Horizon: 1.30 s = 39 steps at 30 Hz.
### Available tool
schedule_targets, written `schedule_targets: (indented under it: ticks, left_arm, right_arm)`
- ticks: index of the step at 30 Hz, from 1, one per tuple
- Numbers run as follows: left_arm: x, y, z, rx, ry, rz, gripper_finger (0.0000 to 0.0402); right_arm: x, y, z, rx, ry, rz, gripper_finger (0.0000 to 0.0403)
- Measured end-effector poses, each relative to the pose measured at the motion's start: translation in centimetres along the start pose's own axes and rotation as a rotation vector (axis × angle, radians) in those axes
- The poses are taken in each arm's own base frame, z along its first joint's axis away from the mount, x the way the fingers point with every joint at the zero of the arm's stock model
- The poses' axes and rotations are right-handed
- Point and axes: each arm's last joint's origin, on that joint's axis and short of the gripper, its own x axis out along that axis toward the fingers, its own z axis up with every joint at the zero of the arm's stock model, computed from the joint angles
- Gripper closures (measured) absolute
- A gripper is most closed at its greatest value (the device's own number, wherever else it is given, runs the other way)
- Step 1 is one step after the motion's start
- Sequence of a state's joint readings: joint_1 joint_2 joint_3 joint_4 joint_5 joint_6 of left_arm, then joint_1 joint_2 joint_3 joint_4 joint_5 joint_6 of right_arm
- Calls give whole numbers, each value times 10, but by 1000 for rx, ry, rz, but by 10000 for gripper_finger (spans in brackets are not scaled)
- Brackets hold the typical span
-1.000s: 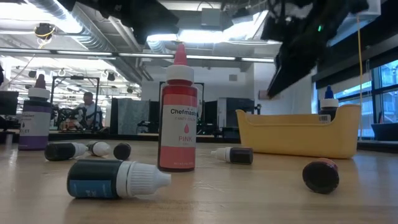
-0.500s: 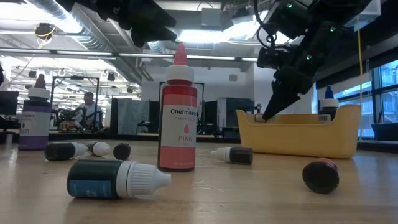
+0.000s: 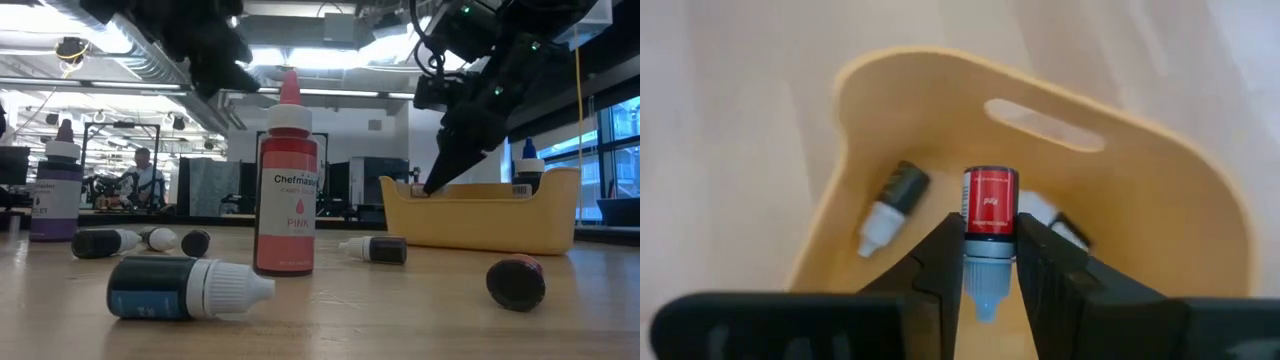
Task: Pick & Place food coloring
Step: Put the top small red food coloring bottle in the yellow bin, then put the large purple food coloring bottle in the yellow bin
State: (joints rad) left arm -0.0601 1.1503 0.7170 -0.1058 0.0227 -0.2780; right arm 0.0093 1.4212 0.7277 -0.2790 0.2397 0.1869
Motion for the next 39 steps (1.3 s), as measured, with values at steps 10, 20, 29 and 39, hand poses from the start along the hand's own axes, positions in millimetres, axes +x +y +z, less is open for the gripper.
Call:
schedule_targets:
  ticks: [10, 20, 29, 39]
  left_arm:
    - [-1, 2, -8, -2, 81, 21, 180]
    - [-14, 4, -15, -167, 338, 151, 181]
    - [-34, -6, -13, -312, 600, 396, 181]
    - [-20, -14, -35, -506, 814, 526, 181]
  right_arm:
    - [14, 3, -5, 28, 54, 3, 305]
    - [21, 4, -8, 20, 82, -3, 270]
    - [21, 4, -8, 12, 79, -4, 265]
    - [21, 4, -6, 1, 63, 0, 265]
